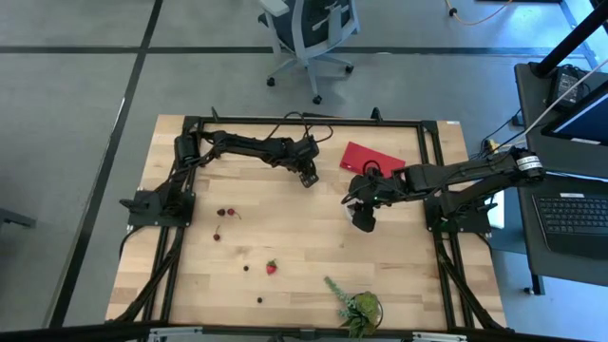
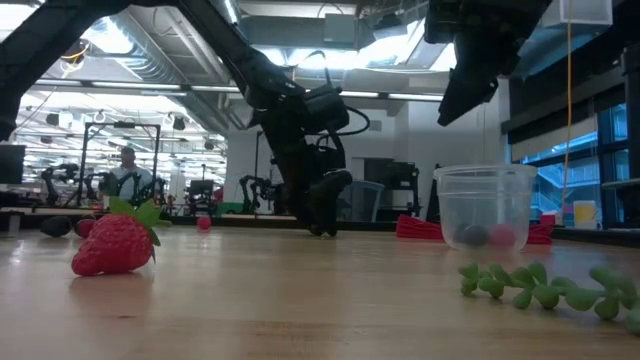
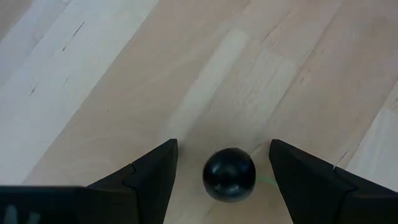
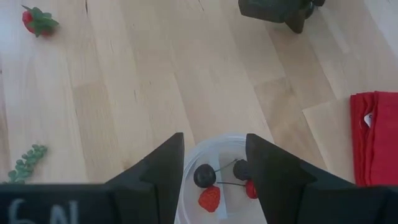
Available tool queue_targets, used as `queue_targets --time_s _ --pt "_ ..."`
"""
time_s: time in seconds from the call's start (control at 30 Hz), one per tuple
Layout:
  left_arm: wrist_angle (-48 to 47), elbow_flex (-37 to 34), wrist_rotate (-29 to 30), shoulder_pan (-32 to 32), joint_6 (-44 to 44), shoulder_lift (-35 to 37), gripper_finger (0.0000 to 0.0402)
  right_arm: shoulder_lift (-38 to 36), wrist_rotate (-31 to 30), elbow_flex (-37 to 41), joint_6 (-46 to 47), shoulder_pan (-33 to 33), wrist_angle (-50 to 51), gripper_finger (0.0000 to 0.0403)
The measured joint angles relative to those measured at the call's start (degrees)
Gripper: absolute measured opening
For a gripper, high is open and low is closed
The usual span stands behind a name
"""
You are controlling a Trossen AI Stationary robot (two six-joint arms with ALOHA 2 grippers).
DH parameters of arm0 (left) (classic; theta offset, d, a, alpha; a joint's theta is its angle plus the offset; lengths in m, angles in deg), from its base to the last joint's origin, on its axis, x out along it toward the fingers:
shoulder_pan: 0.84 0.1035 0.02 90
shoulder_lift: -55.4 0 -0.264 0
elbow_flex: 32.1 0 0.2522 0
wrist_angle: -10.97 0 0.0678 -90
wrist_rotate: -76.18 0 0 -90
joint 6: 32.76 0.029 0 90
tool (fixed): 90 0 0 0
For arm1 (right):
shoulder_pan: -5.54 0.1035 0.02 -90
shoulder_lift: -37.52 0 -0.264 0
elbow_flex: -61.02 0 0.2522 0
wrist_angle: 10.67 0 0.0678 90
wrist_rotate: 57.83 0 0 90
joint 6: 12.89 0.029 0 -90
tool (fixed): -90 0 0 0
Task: Pick and placing Produce into tupperware
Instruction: Put the right black cherry into the transparent container
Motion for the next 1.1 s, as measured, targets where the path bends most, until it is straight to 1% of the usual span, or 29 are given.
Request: queue_targets --time_s 0.13,0.53,0.67,0.83,1.03,1.1 --pt "-1.2 -0.1 0.1 -0.2 -1.0 0.4 0.0230 0.0 0.0 0.0 0.0 0.0 0.2 0.0174" --pt "-0.6 -0.3 0.5 -0.2 -1.0 0.4 0.0175 0.0 0.0 0.0 0.2 0.0 0.2 0.0174" --pt "-0.5 -0.3 0.5 -0.8 0.5 0.4 0.0145 0.0 0.0 0.0 0.3 0.0 0.1 0.0174" --pt "-1.8 -0.5 1.8 -2.0 3.4 1.9 0.0100 0.0 0.2 0.0 2.8 0.0 0.1 0.0174" --pt "-6.5 -0.7 4.8 -3.8 6.7 6.1 0.0100 0.0 0.0 0.0 2.8 0.0 -0.4 0.0174" --pt "-7.2 -0.6 6.1 -5.0 7.1 7.7 0.0100 0.0 -2.2 0.0 2.8 0.0 -0.8 0.0174"
